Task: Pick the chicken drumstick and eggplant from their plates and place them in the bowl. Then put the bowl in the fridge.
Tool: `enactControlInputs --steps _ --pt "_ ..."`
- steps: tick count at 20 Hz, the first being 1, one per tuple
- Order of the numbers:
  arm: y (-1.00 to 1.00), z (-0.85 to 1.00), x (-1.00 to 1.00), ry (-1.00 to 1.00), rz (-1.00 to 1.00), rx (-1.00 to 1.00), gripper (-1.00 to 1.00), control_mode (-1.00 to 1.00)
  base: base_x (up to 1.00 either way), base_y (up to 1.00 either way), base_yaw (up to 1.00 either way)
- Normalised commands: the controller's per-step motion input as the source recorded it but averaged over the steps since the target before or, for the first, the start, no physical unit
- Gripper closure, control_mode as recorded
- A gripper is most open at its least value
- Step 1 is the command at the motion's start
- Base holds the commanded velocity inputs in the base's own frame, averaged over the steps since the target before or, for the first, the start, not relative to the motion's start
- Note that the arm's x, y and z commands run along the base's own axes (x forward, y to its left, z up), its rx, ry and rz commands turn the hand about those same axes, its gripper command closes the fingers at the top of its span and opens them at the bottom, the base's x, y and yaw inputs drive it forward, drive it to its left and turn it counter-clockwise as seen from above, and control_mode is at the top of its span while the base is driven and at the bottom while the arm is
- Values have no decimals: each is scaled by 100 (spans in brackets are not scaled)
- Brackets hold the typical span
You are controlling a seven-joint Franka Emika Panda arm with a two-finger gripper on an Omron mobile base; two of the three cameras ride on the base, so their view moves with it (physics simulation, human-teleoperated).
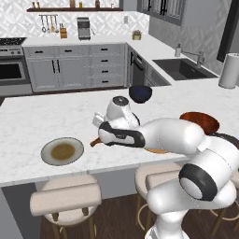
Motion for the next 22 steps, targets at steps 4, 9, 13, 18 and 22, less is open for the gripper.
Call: enactControlInputs --steps 4,9,13,18,22 --pt "-100 88 -14 1 0 1 100 -100 0 0 0" --pt "-100 54 -21 0 0 0 100 -100 0 0 0" --pt "-100 44 -3 0 0 -2 100 -100 0 0 0" --pt "-100 24 -2 8 0 -11 100 -100 0 0 0" --pt "-100 1 0 8 0 -8 100 -100 0 0 0"
